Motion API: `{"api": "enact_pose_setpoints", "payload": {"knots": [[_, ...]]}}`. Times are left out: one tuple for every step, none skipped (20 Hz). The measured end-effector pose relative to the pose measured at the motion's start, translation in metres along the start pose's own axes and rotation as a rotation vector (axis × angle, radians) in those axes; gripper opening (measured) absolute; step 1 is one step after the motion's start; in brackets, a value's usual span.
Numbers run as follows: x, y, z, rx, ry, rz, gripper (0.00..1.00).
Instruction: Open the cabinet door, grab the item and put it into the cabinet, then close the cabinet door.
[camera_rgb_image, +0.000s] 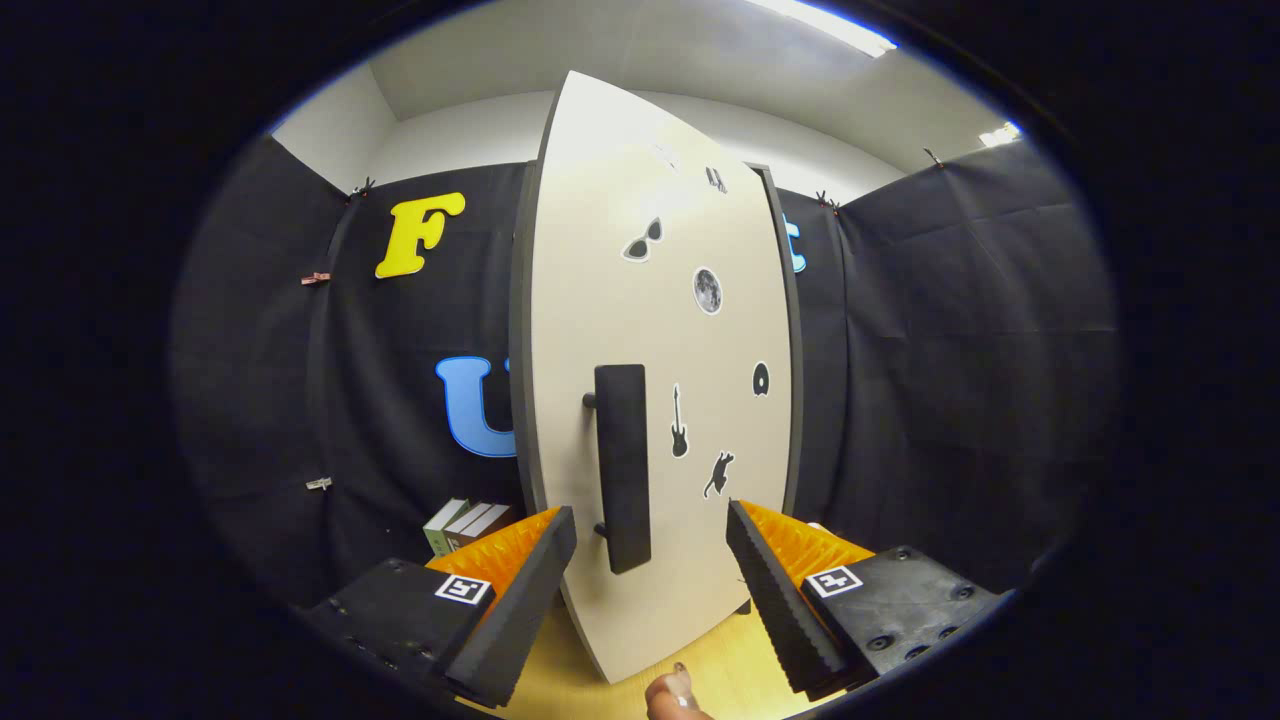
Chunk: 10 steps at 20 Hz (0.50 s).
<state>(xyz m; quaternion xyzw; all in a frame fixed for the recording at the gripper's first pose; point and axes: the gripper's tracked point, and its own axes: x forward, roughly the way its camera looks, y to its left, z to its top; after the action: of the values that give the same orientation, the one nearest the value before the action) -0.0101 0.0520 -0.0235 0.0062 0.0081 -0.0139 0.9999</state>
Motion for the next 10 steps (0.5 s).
{"api": "enact_pose_setpoints", "payload": {"knots": [[0.001,0.005,-0.002,0.003,0.0,0.002,0.98],[0.002,0.01,-0.005,0.0,0.003,0.005,0.98],[0.003,0.015,-0.007,-0.007,0.005,0.007,0.98],[0.001,0.012,-0.008,-0.015,0.009,0.012,0.98],[0.002,0.014,-0.01,-0.021,0.012,0.019,0.98],[0.003,0.02,-0.011,-0.024,0.015,0.027,0.98],[0.003,0.028,-0.012,-0.023,0.015,0.036,0.98],[0.006,0.033,-0.012,-0.02,0.015,0.044,0.98],[0.008,0.035,-0.014,-0.02,0.018,0.047,0.98],[0.01,0.034,-0.017,-0.019,0.022,0.049,0.98]]}}
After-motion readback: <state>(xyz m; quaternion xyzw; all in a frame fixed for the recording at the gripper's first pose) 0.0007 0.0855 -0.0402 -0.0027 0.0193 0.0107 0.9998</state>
